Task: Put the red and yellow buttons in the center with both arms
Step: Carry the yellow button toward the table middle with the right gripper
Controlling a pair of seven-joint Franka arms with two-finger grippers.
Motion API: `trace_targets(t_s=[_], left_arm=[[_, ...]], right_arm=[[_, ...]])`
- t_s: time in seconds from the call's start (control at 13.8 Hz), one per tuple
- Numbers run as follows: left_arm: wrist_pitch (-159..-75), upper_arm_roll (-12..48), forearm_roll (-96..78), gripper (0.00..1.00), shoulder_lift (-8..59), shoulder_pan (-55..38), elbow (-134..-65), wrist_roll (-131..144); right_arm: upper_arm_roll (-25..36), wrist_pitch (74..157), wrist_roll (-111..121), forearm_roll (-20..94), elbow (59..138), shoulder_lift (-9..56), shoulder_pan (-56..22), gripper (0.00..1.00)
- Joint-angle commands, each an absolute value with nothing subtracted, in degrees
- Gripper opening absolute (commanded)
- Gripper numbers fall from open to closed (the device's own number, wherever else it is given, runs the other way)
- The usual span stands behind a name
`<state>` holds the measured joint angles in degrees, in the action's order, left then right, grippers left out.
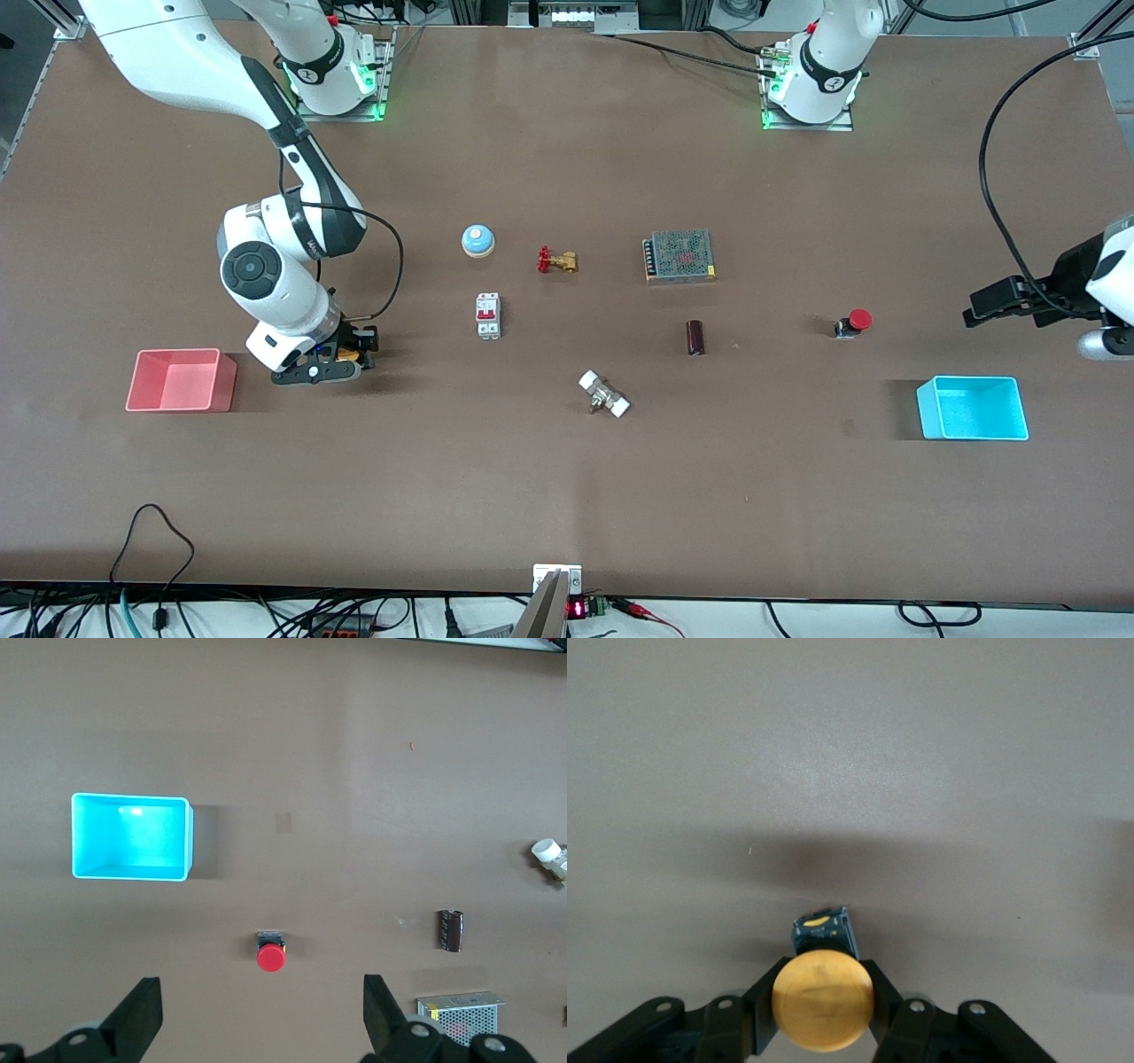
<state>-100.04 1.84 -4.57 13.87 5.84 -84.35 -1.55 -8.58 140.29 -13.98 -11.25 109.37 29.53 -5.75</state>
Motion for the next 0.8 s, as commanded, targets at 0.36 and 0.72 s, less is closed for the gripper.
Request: trace_targets(t_s=[0.36,0.72], left_arm=[[-99.93,3.60,-2.29,1.00,12.48,6.24,-85.60,2.20],[-100.02,3.78,-2.29,1.00,12.57,6.24,-85.52,1.85]], right_arm=[[-8.35,142.03,-15.64,-12.66,109.16,30.76,-6.42,0.50],[-8.35,139.24,-14.86,-11.43,107.14,27.53,-6.24,1.00]])
